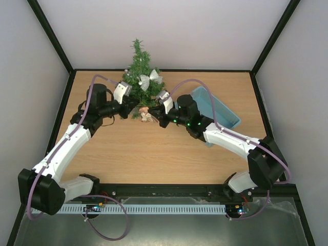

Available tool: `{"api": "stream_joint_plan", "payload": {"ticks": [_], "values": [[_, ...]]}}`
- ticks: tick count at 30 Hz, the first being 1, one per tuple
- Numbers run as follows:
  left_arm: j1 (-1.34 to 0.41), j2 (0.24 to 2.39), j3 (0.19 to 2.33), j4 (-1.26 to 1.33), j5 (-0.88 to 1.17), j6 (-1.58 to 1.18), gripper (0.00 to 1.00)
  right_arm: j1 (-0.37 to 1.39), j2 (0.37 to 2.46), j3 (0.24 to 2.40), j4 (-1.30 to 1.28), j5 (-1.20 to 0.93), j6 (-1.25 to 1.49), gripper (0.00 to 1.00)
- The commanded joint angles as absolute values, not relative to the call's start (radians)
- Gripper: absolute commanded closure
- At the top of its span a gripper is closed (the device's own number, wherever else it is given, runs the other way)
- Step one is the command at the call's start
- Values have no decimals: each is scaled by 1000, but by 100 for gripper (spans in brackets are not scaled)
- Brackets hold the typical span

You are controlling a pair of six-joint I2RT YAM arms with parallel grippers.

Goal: Decorate the small christmas tree
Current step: Hang the decoration item on the Christmas tree.

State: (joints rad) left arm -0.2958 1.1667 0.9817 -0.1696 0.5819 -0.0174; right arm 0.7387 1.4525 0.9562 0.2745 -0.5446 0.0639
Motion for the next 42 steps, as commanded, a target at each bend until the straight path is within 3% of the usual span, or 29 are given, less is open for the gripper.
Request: {"api": "stream_joint_plan", "payload": {"ticks": [1, 25, 42], "values": [[-290, 1169, 1010, -144, 555, -33, 98, 733, 1463, 965, 333, -514, 56, 98], [-322, 1146, 1020, -123, 585, -34, 98, 733, 1375, 848, 432, -490, 117, 98], [-345, 1177, 1043, -167, 517, -7, 97, 713, 1442, 848, 482, -453, 190, 98]]}}
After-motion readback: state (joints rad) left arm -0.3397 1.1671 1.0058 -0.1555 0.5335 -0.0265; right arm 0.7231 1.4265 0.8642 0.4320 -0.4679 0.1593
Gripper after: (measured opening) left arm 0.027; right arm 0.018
